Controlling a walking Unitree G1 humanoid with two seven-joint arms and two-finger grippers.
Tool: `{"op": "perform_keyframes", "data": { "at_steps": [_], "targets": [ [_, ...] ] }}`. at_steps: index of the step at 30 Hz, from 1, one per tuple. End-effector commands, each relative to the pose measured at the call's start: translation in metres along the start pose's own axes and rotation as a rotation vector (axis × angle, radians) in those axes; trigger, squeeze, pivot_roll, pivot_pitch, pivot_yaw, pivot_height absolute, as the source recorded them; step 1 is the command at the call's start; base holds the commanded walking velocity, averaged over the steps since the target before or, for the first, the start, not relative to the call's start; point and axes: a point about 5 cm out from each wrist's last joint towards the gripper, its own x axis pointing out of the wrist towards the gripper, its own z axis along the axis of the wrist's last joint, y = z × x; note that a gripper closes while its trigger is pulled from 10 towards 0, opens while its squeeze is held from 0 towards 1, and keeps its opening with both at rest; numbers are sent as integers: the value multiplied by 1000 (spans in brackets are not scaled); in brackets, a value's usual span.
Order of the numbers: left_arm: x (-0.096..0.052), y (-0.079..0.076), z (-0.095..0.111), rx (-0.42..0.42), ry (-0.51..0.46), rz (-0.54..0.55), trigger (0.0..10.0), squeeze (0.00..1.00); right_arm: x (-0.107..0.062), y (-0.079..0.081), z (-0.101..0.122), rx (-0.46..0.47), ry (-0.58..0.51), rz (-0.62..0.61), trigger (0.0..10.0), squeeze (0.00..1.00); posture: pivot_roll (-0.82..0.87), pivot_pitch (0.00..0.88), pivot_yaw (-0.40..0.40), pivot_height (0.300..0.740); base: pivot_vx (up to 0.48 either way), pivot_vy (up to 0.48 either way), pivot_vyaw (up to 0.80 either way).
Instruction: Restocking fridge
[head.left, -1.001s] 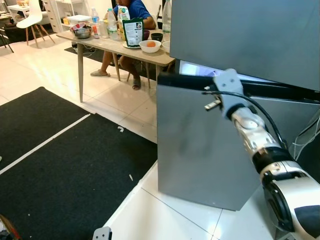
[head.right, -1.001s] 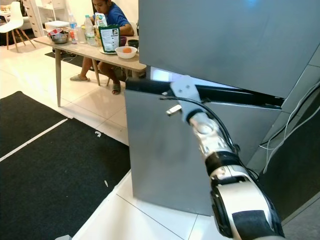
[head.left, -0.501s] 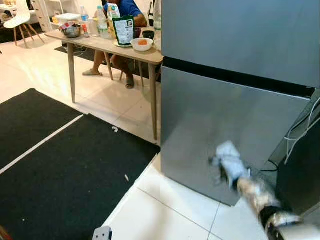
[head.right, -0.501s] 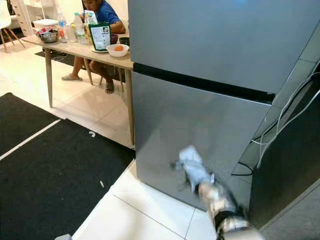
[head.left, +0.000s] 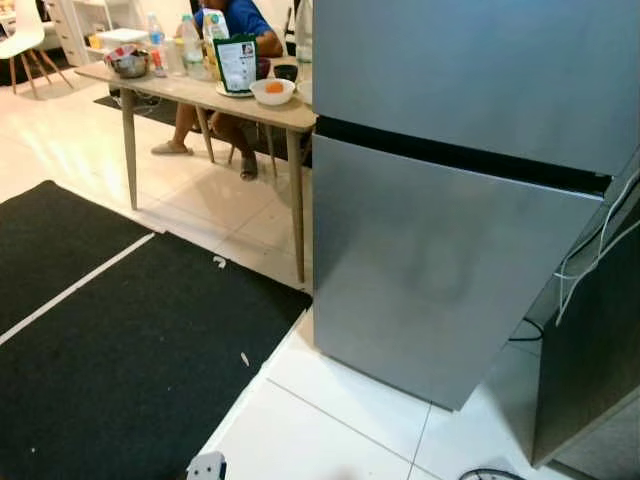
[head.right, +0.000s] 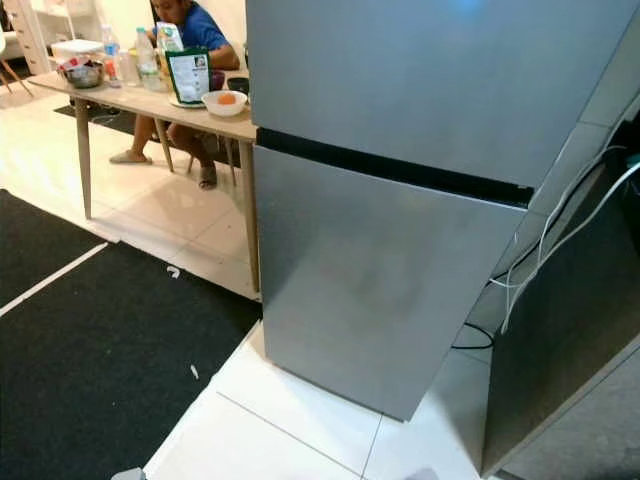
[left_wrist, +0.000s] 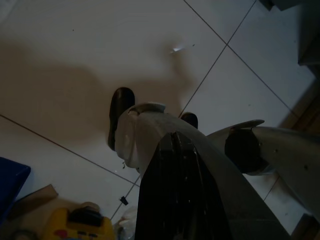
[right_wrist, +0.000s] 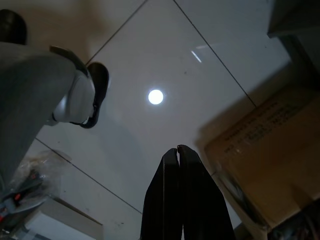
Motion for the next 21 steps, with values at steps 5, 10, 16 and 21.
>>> {"op": "perform_keyframes", "data": {
  "at_steps": [5, 10, 16, 21],
  "targets": [
    [0, 0, -3, 29, -1, 20, 10000, 0, 0, 2, 0, 42, -7, -9, 10000, 0, -62, 48, -36, 740, 0, 0, 0],
    [3, -4, 9, 52, -48, 45, 10000, 0, -1, -6, -1, 88, -24, -55, 10000, 0, -38, 103, -45, 740, 0, 0, 0],
    [6, -9, 15, 71, -61, 20, 10000, 0, -3, -18, -1, 93, -13, -109, 10000, 0, -61, 124, -34, 740, 0, 0, 0],
    [7, -14, 11, 115, -37, -3, 10000, 0, -5, -28, -6, 158, -5, -149, 10000, 0, -49, 125, -51, 740, 0, 0, 0]
  ]
}}
